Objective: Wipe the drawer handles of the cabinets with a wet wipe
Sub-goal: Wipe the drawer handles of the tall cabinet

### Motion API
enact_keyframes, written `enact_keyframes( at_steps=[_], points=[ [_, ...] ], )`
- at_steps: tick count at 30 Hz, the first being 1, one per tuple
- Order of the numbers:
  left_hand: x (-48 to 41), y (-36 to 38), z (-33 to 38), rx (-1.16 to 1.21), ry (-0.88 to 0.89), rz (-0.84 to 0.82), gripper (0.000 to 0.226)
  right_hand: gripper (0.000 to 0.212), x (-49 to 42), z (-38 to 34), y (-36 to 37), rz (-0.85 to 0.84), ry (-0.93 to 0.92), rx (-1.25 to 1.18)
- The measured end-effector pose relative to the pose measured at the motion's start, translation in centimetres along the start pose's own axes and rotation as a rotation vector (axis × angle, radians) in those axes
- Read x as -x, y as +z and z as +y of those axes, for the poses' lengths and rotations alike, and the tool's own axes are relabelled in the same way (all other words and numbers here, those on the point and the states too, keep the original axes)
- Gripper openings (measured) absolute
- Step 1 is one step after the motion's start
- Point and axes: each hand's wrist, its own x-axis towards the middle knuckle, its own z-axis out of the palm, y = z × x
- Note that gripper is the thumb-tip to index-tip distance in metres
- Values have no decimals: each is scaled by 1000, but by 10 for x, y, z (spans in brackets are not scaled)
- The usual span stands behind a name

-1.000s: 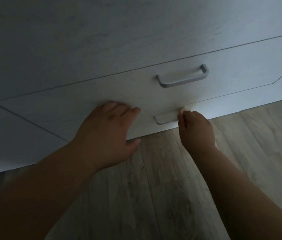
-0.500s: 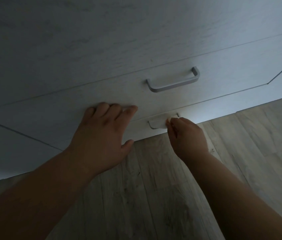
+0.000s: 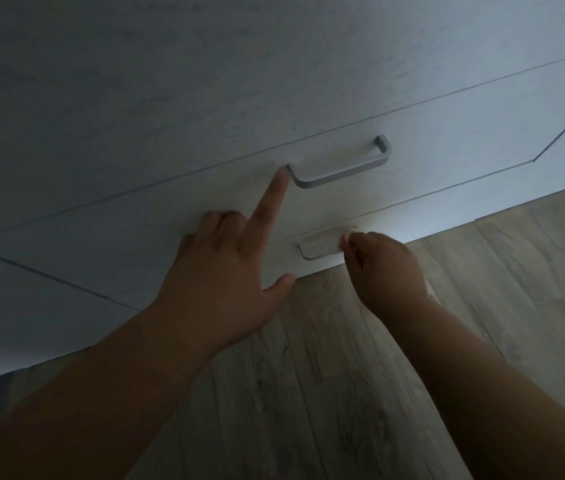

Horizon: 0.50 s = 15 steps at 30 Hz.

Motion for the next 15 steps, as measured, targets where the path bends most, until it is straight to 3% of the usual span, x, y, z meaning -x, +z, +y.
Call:
enact_keyframes(
  at_steps=[11, 15],
  points=[
    [-1, -25, 8, 41, 32, -51, 113, 23, 4, 4, 1, 20, 31, -12],
    [-1, -22, 7, 11, 54, -18, 113, 20, 11, -14, 8, -3, -49, -71]
  ],
)
